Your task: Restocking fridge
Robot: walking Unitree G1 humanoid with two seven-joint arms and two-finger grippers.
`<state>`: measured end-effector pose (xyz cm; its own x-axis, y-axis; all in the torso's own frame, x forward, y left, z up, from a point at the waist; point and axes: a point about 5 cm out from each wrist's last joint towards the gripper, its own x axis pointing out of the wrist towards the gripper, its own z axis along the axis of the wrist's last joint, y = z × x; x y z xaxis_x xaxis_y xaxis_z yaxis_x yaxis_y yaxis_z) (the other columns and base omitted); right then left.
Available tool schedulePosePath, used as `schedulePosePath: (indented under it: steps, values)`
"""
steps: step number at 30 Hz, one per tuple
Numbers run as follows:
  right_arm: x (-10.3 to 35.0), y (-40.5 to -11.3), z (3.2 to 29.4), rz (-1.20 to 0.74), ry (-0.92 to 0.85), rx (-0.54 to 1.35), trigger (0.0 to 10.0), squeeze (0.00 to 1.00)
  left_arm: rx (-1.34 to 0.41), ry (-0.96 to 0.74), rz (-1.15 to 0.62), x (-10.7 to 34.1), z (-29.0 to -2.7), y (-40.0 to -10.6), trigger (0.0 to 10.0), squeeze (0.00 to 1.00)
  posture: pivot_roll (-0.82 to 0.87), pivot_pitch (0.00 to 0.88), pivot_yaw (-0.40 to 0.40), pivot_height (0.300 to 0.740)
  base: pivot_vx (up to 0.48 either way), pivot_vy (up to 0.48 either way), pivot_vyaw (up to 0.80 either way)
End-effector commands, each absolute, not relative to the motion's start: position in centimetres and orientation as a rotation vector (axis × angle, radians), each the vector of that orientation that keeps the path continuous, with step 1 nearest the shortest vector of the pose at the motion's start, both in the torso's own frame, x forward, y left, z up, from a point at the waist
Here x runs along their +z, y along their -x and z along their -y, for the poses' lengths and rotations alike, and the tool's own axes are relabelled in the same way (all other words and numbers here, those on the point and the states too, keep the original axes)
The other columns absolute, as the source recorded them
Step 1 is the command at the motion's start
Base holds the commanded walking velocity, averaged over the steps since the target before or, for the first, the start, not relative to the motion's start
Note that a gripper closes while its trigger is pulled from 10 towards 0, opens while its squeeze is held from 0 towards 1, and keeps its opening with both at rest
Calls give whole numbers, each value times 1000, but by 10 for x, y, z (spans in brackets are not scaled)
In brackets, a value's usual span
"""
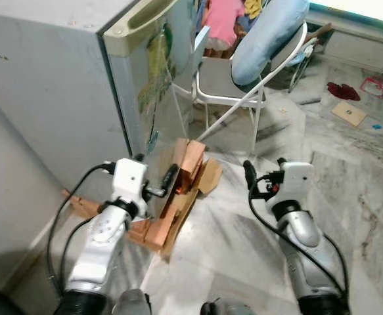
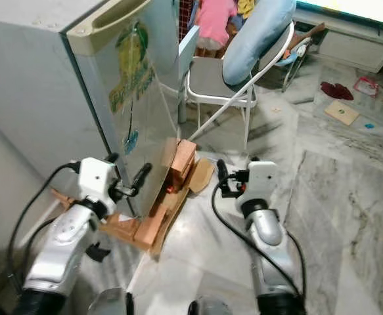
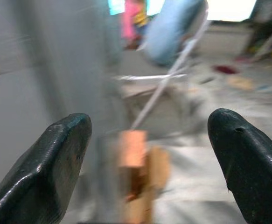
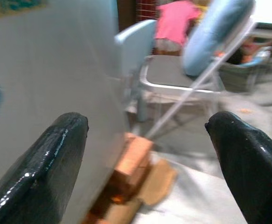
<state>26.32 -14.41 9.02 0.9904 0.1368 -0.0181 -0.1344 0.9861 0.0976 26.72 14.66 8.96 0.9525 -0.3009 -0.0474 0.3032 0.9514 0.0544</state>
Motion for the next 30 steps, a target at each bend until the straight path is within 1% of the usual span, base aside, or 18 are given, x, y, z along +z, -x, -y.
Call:
schedulePosePath:
  steps: [1,4,5,7,9,11,16,22,30]
  values:
    - [87,-254,158,-38,-67,98,10000,0,-253,-53,-2,94,-149,-267,10000,0,28,87,-57,740,0,0,0]
    - [85,-245,162,-44,-46,92,10000,0,-154,-30,3,95,-163,-267,10000,0,20,84,-51,740,0,0,0]
    - [85,-245,162,-44,-46,92,10000,0,-154,-30,3,95,-163,-267,10000,0,20,84,-51,740,0,0,0]
    - [83,-237,167,-58,-38,60,10000,0,-118,14,-15,91,-173,-264,10000,0,14,85,-55,740,0,0,0]
    - [82,-236,169,-63,-35,50,10000,0,-128,28,-20,90,-173,-265,10000,0,12,87,-55,740,0,0,0]
    - [84,-235,169,-63,-38,48,10000,0,-188,42,-19,89,-167,-268,10000,0,6,93,-64,740,0,0,0]
    - [87,-232,165,-74,-76,35,10000,0,-262,41,-24,88,-158,-275,10000,0,-5,102,-61,740,0,0,0]
    - [90,-227,167,-71,-68,21,10000,0,-245,64,-11,90,-159,-293,10000,0,-44,111,-57,740,0,0,0]
    - [98,-217,179,-84,-23,14,10000,0,-204,62,-3,91,-164,-319,10000,0,-114,143,-77,740,0,0,0]
